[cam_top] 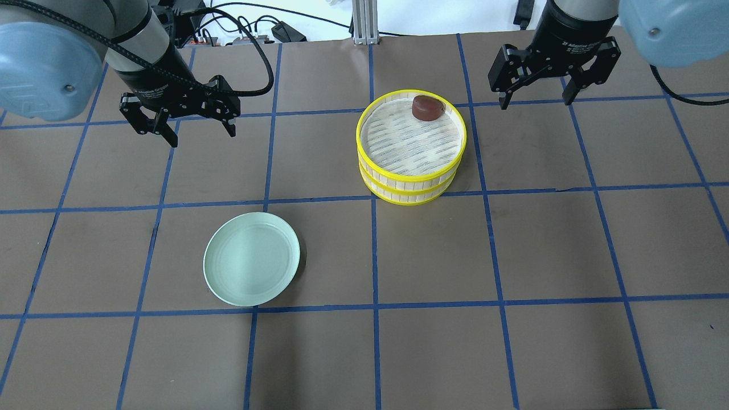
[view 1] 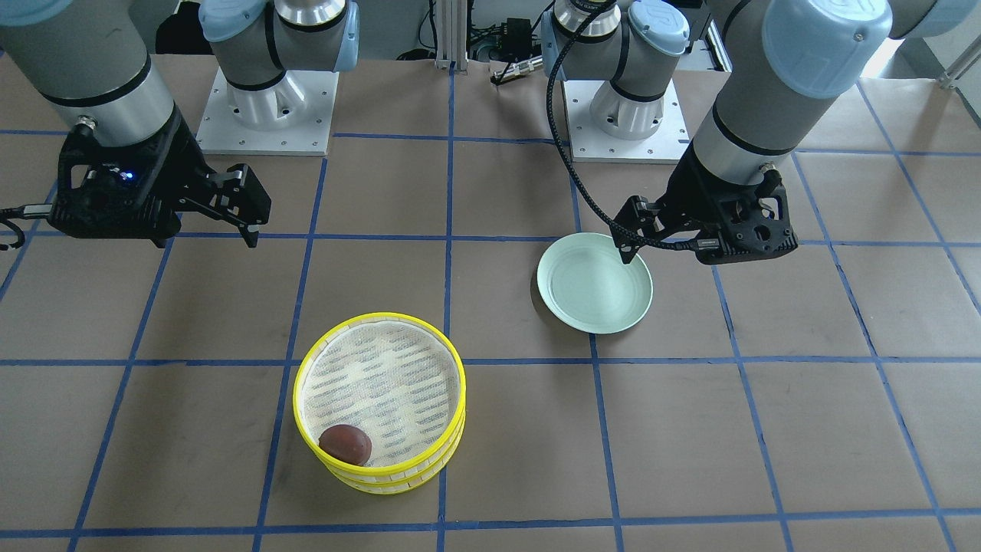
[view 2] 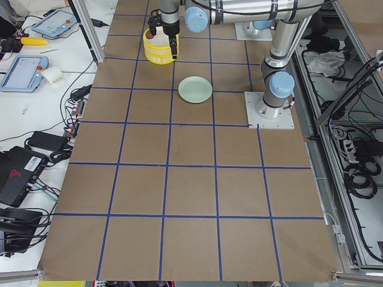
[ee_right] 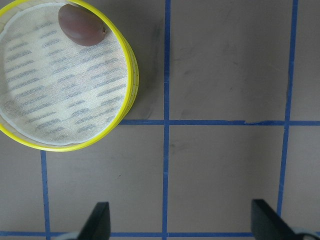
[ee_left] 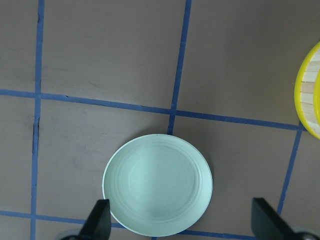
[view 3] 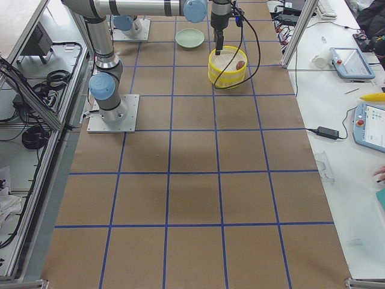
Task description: Place buns in different layers of steamer
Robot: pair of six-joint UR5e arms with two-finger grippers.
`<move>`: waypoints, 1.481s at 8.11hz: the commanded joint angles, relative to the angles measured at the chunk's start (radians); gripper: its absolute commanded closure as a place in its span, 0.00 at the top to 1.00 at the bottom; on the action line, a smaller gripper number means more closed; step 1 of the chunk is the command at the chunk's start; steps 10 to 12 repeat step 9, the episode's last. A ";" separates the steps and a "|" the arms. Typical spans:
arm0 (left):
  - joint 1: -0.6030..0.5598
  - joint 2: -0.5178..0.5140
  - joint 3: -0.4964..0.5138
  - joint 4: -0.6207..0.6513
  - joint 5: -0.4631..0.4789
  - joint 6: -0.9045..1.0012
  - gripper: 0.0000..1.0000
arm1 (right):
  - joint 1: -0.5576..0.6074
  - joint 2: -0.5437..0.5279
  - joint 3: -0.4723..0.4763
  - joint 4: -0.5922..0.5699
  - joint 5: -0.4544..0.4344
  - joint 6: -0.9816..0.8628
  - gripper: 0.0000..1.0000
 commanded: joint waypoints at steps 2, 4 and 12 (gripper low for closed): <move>0.002 0.009 -0.014 -0.007 -0.001 0.000 1.00 | 0.000 0.000 0.000 0.001 0.000 0.000 1.00; 0.002 0.010 -0.027 -0.008 0.001 0.002 1.00 | 0.000 0.000 0.000 0.001 0.000 0.000 1.00; 0.002 0.010 -0.035 -0.010 0.025 0.012 1.00 | 0.000 0.000 0.000 0.000 0.000 0.000 1.00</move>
